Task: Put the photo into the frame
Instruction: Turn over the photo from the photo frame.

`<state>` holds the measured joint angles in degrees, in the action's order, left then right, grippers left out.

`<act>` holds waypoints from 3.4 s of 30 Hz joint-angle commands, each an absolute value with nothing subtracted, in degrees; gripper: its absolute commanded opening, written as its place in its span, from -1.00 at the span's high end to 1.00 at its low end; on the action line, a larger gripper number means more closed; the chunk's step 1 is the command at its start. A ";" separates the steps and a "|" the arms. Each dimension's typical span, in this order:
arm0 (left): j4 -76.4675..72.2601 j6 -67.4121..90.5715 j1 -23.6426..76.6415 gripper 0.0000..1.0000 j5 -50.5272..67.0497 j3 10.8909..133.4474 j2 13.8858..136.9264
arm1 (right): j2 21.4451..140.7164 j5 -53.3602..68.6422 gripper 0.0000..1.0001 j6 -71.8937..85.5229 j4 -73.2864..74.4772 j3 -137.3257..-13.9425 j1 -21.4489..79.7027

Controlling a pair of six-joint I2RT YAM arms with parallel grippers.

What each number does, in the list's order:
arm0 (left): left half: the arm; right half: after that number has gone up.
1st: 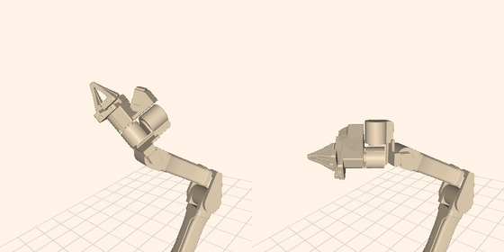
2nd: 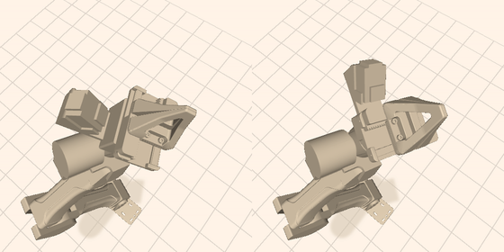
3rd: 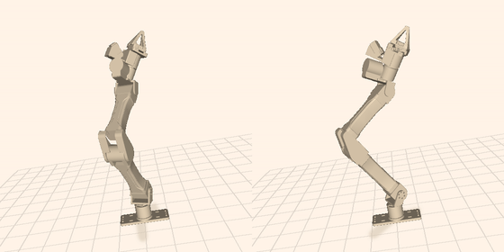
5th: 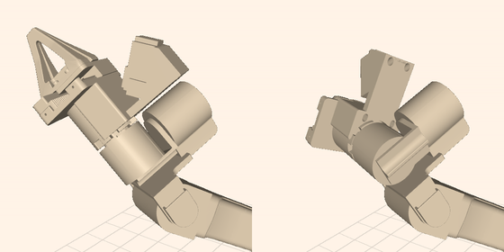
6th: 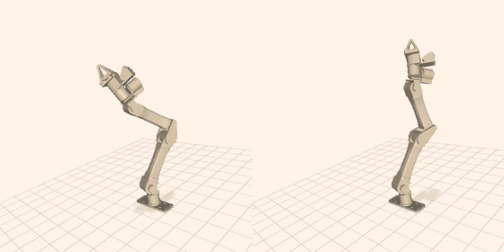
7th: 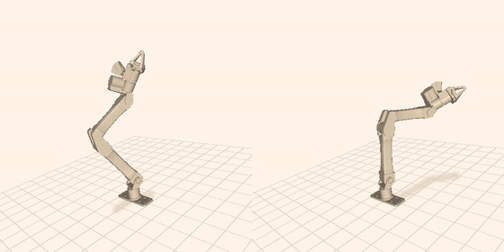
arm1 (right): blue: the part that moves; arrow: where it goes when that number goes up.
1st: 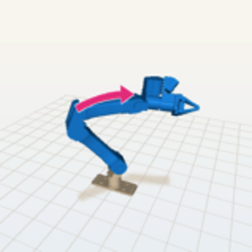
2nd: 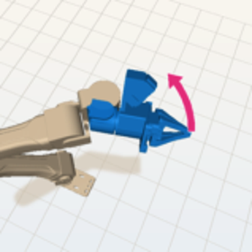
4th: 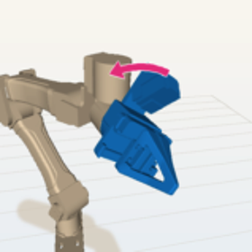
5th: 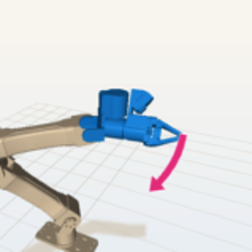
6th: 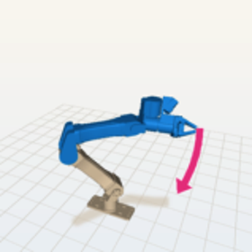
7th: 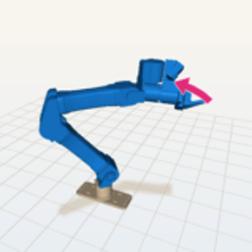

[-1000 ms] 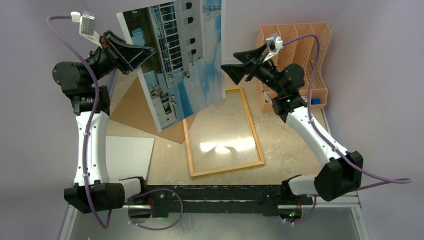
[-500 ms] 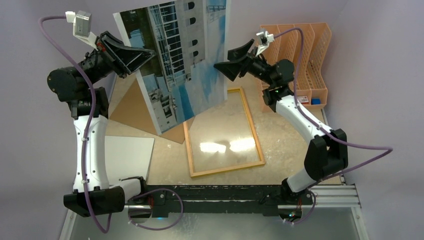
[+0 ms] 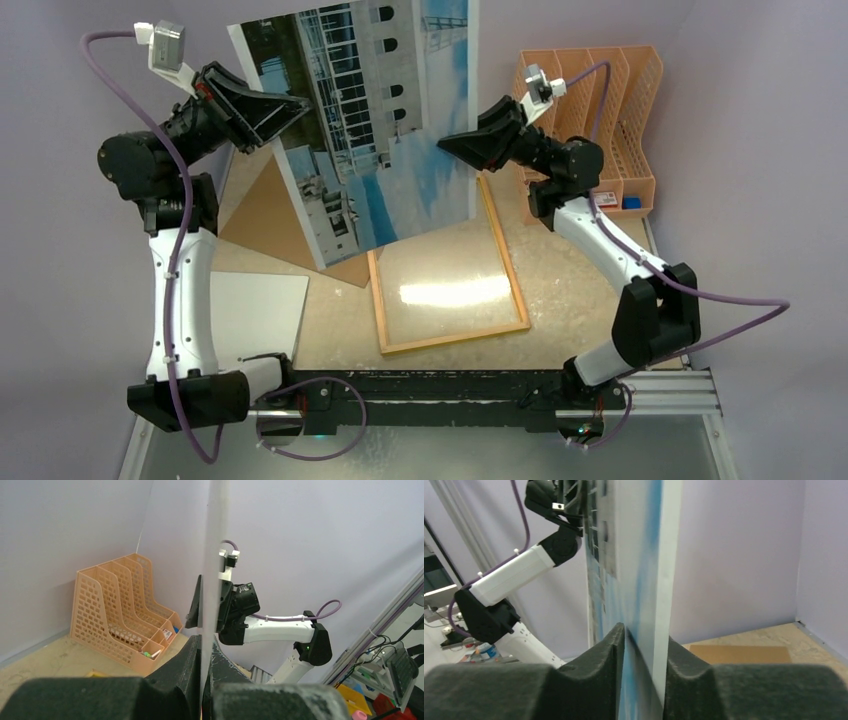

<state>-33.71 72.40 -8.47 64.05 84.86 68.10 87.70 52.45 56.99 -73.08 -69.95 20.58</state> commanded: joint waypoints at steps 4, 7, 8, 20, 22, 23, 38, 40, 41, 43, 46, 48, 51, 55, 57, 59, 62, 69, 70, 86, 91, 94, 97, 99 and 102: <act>-32.07 70.74 -8.13 1.00 61.52 84.20 69.21 | 82.53 52.62 0.72 54.94 -70.04 -67.25 20.59; -27.72 67.69 -8.12 1.00 60.85 84.24 69.42 | 80.62 49.88 0.98 50.52 -62.47 -66.54 20.57; -26.77 67.00 -8.12 0.90 60.63 84.09 69.62 | 79.98 48.49 1.00 48.87 -59.47 -66.53 20.57; 0.85 42.45 -8.17 -0.51 50.14 76.27 69.69 | 72.73 29.46 1.00 35.00 -15.51 -69.46 20.48; 11.92 36.54 -8.17 -0.59 44.40 75.82 70.58 | 70.90 24.66 1.00 33.49 -8.18 -70.00 20.43; 14.50 34.86 -8.17 -0.66 41.95 75.19 71.17 | 70.03 22.18 1.00 32.83 -4.81 -70.49 20.40; 13.24 35.88 -6.61 -0.76 33.07 56.69 68.87 | 71.18 9.24 1.00 21.28 34.07 -85.01 20.80; 12.43 36.45 -5.91 -0.76 32.86 55.11 69.14 | 73.22 7.99 1.00 19.91 37.81 -88.62 21.69; 11.80 36.88 -5.52 -0.76 32.53 54.19 69.23 | 74.33 6.82 1.00 19.40 39.60 -90.15 22.59; 10.51 37.74 -4.70 -0.75 31.31 52.78 69.54 | 76.92 3.97 1.00 18.33 43.03 -92.87 25.28; 9.23 38.53 -3.21 -0.74 30.02 51.18 70.50 | 79.88 0.29 1.00 17.68 46.58 -95.65 31.12; 9.17 38.31 -2.33 -0.73 29.59 50.69 71.53 | 82.02 -1.34 1.00 17.98 49.01 -97.62 33.11; 10.12 37.30 -1.77 -0.70 28.48 50.30 73.01 | 84.03 -4.88 1.00 18.98 51.63 -99.22 33.93; 10.71 36.77 -1.81 -0.69 27.63 49.81 73.54 | 85.00 -7.33 1.00 20.66 52.93 -100.35 33.99; 10.27 37.12 -1.77 -0.68 27.42 49.30 73.69 | 85.67 -8.25 1.00 20.83 53.72 -100.66 33.98; 10.32 37.31 -1.82 -0.65 27.02 49.22 74.08 | 86.22 -10.82 1.00 21.04 54.74 -100.78 33.97; 10.29 37.43 -1.80 -0.62 27.41 49.31 74.86 | 87.24 -14.91 1.00 21.47 56.28 -101.10 34.01; 10.05 37.71 -1.83 -0.59 28.04 49.13 75.76 | 89.69 -16.84 1.00 21.62 60.09 -103.35 33.98; 10.10 37.76 -1.81 -0.59 28.04 49.08 75.74 | 90.08 -17.14 1.00 21.46 60.67 -103.63 34.03; 10.98 37.27 -1.82 -0.57 27.99 49.14 75.69 | 95.03 -24.20 1.00 18.83 63.60 -109.26 34.25; 11.07 37.27 -1.76 -0.57 27.77 48.91 75.94 | 95.10 -30.51 1.00 18.46 63.98 -108.29 35.40; 10.96 37.35 -1.80 -0.57 27.80 48.95 76.10 | 95.01 -32.29 1.00 18.78 64.13 -107.48 36.09; 10.97 37.37 -1.78 -0.57 27.64 48.79 76.20 | 95.29 -30.25 1.00 18.90 63.45 -106.71 36.91; 11.14 37.36 -1.81 -0.57 27.60 48.91 76.12 | 96.08 -29.24 1.00 19.42 63.49 -106.44 37.68; 11.54 37.22 -1.82 -0.57 27.68 48.94 76.11 | 96.56 -22.14 1.00 20.24 63.09 -106.56 39.21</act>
<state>12.29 37.43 -1.96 27.83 48.99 76.01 95.66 -27.57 19.11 63.11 -106.67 37.28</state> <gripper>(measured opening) 0.788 0.004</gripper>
